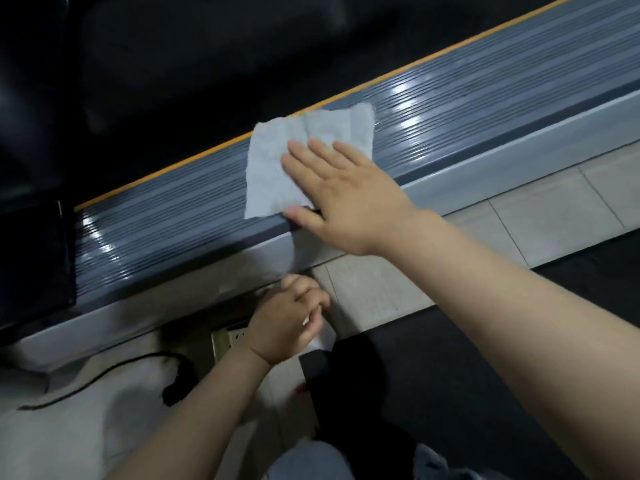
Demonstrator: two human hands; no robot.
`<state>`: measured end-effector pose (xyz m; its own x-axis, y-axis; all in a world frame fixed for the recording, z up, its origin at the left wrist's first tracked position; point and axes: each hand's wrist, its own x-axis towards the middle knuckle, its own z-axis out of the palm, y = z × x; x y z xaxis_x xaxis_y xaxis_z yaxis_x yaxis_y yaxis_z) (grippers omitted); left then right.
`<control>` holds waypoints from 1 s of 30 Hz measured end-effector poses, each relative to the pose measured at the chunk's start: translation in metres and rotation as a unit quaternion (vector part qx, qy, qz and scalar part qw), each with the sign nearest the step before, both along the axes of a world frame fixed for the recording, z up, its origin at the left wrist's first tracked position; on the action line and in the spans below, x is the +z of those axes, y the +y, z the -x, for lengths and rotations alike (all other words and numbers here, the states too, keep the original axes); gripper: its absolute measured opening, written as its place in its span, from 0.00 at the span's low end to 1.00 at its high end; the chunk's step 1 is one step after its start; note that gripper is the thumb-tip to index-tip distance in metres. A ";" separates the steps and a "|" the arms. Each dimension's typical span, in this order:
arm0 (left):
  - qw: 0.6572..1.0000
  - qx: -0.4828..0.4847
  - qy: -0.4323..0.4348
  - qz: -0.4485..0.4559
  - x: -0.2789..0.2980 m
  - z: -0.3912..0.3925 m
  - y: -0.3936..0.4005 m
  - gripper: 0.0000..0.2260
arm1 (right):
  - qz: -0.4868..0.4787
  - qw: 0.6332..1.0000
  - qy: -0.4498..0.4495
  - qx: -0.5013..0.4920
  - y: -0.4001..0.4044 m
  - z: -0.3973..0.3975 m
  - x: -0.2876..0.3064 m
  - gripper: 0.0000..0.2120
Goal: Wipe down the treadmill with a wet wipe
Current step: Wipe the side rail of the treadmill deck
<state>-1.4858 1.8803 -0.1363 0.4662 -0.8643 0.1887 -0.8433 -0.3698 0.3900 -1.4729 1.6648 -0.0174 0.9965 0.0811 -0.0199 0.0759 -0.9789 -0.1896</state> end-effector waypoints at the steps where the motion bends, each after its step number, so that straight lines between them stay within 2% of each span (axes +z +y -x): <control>1: 0.997 0.028 0.034 -0.059 -0.022 -0.002 0.008 0.09 | 0.001 1.000 0.000 -0.030 -0.008 -0.003 -0.001 0.36; 3: 0.976 0.091 0.130 -0.150 -0.058 -0.005 0.023 0.12 | 0.013 0.996 -0.009 -0.084 -0.016 -0.007 -0.003 0.38; 5: 0.950 0.117 0.164 -0.238 -0.088 -0.008 0.034 0.17 | 0.021 0.995 -0.012 -0.101 -0.013 -0.008 -0.005 0.39; 8: 0.935 0.125 0.120 -0.310 -0.117 -0.010 0.037 0.25 | 0.018 0.994 -0.024 -0.102 -0.009 -0.007 -0.005 0.38; 13: 0.926 0.116 0.016 -0.359 -0.120 -0.011 0.027 0.15 | 0.024 0.994 -0.029 -0.107 -0.009 -0.007 -0.007 0.40; 16: 0.943 0.095 0.047 -0.316 -0.096 -0.010 0.024 0.09 | 0.020 0.995 -0.036 -0.090 -0.009 -0.001 -0.006 0.41; 18: 0.947 0.088 0.114 -0.288 -0.065 -0.007 0.019 0.12 | 0.008 0.996 -0.046 -0.072 -0.013 0.011 -0.008 0.38; 19: 0.946 0.079 0.154 -0.275 -0.044 -0.005 0.018 0.13 | -0.004 0.996 -0.055 -0.064 -0.018 0.019 -0.011 0.36; 21: 0.947 0.083 0.216 -0.222 0.001 -0.002 0.016 0.08 | -0.038 0.995 -0.078 -0.055 -0.033 0.034 -0.015 0.30; 24: 0.954 0.089 0.242 -0.152 0.070 -0.003 0.008 0.08 | -0.157 0.976 -0.114 -0.097 -0.058 0.050 -0.012 0.19; 25: 0.956 0.090 0.251 -0.126 0.091 -0.004 0.002 0.07 | -0.224 0.960 -0.111 -0.127 -0.064 0.052 -0.006 0.16; 27: 0.949 0.105 0.290 -0.069 0.130 -0.008 -0.011 0.04 | -0.371 0.901 -0.080 -0.211 -0.070 0.054 0.012 0.12; 30: 0.913 0.135 0.384 0.022 0.170 -0.021 -0.039 0.08 | -0.488 0.810 -0.071 -0.316 -0.080 0.052 0.038 0.16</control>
<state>-1.4646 1.8413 0.0341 0.6714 -0.6971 -0.2516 -0.1945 -0.4933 0.8478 -1.5252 1.5849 0.0203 0.8314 -0.5389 -0.1353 -0.2935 -0.2192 -0.9305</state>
